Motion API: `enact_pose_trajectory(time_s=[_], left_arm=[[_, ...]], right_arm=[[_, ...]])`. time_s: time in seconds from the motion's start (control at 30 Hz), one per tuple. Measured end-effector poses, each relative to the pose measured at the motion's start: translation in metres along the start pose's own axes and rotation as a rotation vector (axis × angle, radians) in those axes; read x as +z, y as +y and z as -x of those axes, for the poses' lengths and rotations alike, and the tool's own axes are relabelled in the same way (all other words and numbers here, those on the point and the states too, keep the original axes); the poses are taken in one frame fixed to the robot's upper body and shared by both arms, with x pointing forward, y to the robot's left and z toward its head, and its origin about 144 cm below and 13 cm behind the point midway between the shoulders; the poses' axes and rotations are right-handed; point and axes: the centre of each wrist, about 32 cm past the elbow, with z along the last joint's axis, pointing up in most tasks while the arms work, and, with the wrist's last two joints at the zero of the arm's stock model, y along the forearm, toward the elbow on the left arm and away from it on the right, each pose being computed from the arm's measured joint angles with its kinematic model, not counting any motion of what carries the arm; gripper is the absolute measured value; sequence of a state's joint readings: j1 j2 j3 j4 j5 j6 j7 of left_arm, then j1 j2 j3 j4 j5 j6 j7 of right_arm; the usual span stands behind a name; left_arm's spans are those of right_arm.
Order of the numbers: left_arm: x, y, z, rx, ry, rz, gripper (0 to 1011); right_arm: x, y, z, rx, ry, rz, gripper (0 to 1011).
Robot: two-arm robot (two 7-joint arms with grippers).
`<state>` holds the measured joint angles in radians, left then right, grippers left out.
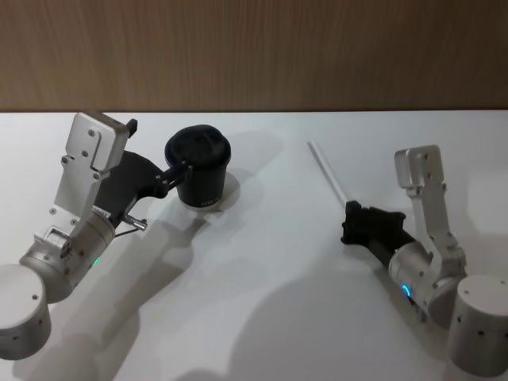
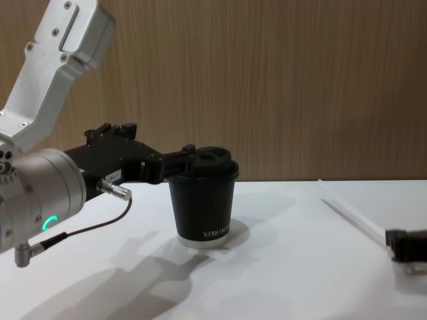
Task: Pick up the straw with one hand, pass it to the other hand, and insert it into the cup.
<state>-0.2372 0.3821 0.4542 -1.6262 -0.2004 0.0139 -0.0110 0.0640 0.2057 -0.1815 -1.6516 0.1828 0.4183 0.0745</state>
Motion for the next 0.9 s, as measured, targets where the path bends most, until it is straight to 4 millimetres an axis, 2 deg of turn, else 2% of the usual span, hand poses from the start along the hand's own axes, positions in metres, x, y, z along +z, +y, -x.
enact_pose_trajectory(time_s=[0.9], left_arm=[[0.000,0.000,0.000,0.000,0.000,0.000,1003]], right_arm=[[0.034,-0.009,-0.005,0.155,-0.035,-0.402,1]])
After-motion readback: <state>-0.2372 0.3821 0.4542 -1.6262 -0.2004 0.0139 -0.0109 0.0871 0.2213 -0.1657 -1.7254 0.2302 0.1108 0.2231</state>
